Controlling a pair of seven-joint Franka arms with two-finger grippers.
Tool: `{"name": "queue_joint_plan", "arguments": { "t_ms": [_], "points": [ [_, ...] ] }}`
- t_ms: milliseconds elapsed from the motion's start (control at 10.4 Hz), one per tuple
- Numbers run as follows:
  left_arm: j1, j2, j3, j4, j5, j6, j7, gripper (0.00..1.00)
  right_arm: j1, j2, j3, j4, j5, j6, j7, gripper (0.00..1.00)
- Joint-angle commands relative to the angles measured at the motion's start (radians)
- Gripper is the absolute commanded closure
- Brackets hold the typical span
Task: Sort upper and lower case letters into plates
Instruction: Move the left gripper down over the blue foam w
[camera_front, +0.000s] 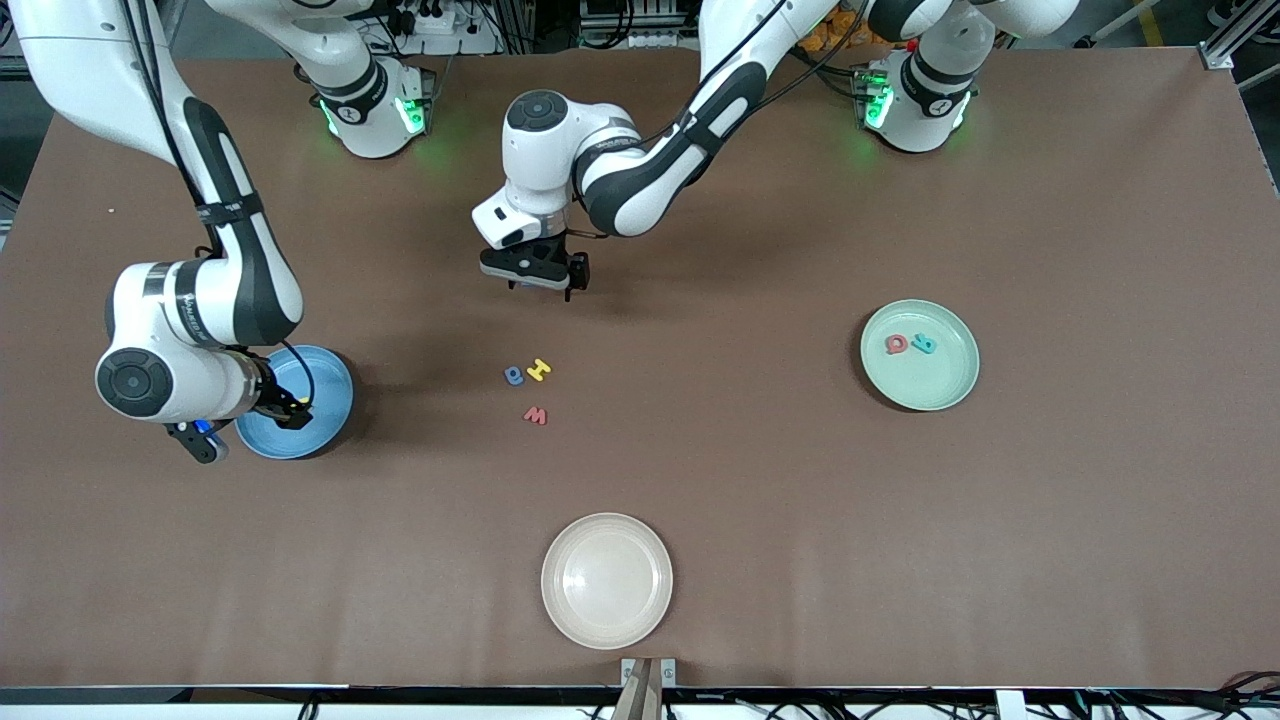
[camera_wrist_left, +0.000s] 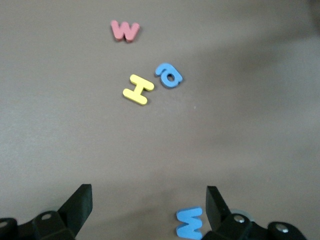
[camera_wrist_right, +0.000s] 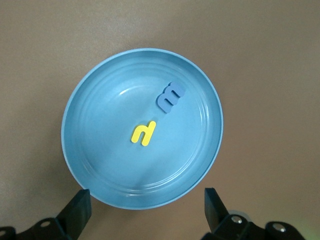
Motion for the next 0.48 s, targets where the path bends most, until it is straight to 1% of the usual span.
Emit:
{"name": "queue_joint_plan", "arguments": {
  "t_ms": [0, 386],
  "points": [
    [-0.021, 0.043, -0.003, 0.033, 0.014, 0.002, 0.104, 0.00, -0.004, -0.013, 0.005, -0.004, 0.002, -0.012, -0.015, 0.00],
    [-0.022, 0.103, -0.006, 0.034, 0.011, 0.028, 0.108, 0.00, -0.003, -0.013, 0.005, -0.004, 0.002, -0.012, -0.014, 0.00]
  ]
}}
